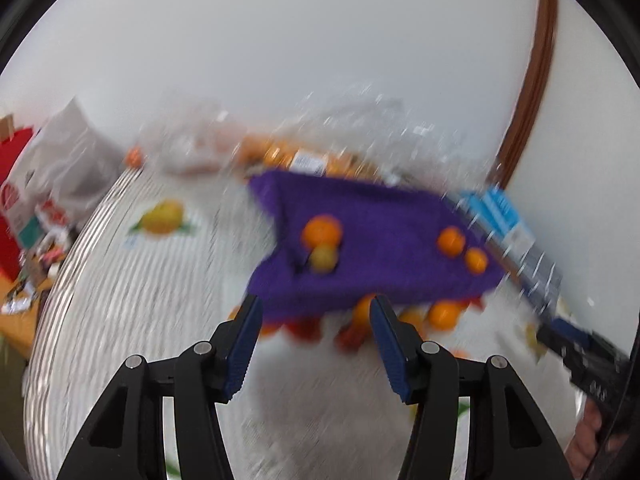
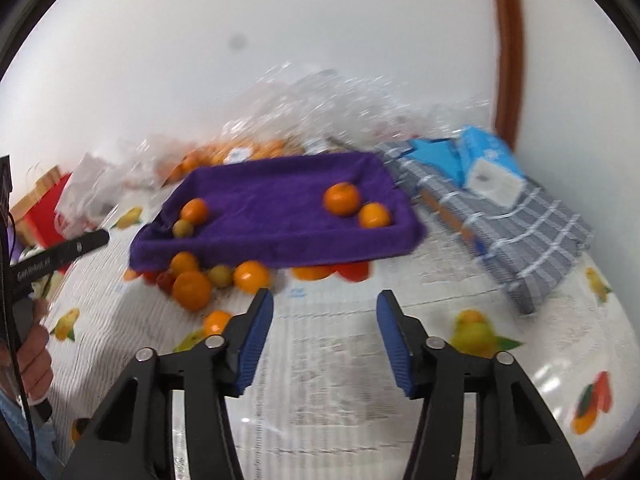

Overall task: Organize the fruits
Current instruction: 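Open the left tool to drop the small fruit on the towel, then withdraw, then grasp a loose orange with the right tool while the left tool moves toward a small red fruit, then grasp the small red fruit with the left tool while the right tool holds its orange, then carry both fruits over the towel and lower them onto it with both tools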

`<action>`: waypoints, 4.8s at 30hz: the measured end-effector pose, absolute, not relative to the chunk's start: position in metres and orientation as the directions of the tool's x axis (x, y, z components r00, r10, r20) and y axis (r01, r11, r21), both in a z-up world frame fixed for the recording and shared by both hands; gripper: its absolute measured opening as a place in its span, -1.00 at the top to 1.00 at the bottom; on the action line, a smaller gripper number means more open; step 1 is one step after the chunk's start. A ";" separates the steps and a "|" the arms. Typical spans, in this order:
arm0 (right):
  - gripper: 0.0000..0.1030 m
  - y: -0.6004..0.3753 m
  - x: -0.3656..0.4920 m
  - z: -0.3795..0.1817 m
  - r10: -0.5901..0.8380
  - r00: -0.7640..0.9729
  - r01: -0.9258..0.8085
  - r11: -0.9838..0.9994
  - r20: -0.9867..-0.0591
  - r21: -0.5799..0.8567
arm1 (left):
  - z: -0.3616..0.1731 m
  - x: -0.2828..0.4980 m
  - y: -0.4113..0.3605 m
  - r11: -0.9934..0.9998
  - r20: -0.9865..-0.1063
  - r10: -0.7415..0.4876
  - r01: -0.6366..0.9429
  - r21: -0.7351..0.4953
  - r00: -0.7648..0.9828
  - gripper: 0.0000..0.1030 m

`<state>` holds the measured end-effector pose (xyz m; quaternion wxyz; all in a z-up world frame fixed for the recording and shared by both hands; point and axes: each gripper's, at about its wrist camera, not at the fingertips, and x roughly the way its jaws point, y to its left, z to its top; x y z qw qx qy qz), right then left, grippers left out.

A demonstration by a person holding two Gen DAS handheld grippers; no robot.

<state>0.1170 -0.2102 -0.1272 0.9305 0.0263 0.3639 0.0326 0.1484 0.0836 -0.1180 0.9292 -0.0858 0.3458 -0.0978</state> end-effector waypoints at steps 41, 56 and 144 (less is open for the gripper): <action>0.38 -0.181 0.186 -0.165 0.200 0.679 -0.139 0.980 -0.706 0.144 | -0.171 0.125 0.122 0.934 -0.673 -0.283 0.036 -0.356 0.683 -0.04; 0.37 -0.223 0.151 -0.188 0.134 0.632 -0.104 0.991 -0.763 0.088 | -0.171 0.123 0.112 0.951 -0.707 -0.251 0.034 -0.307 0.661 0.02; 0.37 -0.258 0.149 -0.187 0.176 0.663 0.013 0.969 -0.728 0.246 | -0.163 0.168 0.044 0.934 -0.652 -0.326 0.129 -0.332 0.685 0.53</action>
